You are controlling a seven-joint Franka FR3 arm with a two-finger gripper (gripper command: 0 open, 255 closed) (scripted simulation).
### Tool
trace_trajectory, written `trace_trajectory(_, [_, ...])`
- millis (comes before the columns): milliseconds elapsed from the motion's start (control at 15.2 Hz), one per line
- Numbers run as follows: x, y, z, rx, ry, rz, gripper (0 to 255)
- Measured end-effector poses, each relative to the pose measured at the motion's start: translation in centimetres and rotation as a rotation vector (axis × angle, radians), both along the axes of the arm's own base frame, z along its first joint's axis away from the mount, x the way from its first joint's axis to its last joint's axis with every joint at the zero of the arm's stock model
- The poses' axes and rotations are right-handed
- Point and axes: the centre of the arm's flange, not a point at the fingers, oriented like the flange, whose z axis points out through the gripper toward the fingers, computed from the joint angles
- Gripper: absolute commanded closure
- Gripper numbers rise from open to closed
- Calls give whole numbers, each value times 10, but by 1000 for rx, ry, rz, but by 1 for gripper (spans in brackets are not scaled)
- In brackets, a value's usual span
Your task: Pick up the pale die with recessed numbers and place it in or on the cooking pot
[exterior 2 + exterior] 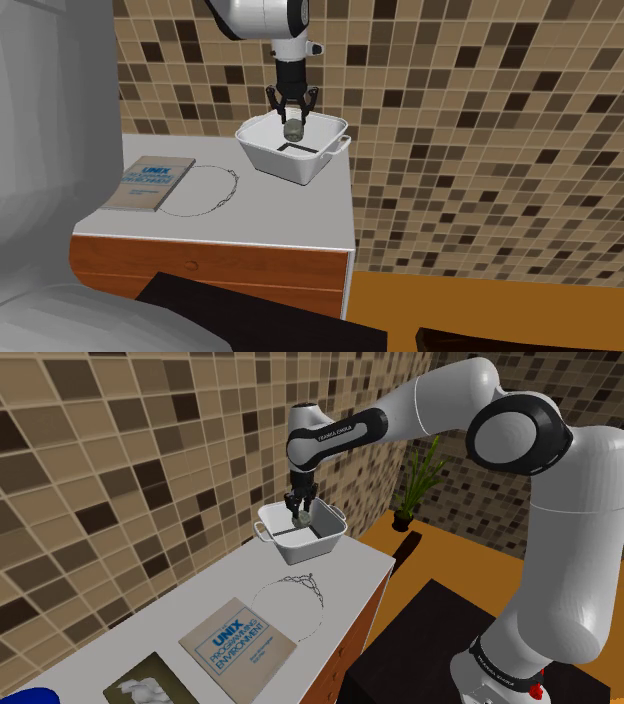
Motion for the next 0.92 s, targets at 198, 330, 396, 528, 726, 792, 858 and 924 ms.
trace_trajectory(198, [0, 0, -1, 0, 0, 0, 255])
trace_trajectory(330, [0, 0, -1, 0, 0, 0, 255])
trace_trajectory(396, [0, 0, -1, 0, 0, 0, 0])
trace_trajectory(528, [0, 0, -1, 0, -1, 0, 0])
trace_trajectory(726, [0, 0, -1, 0, -1, 0, 0])
trace_trajectory(792, [0, 0, -1, 0, -1, 0, 0])
trace_trajectory(858, [0, 0, 5, 0, 0, 0, 0])
trace_trajectory(924, [1, -1, 15, 0, -1, 0, 0])
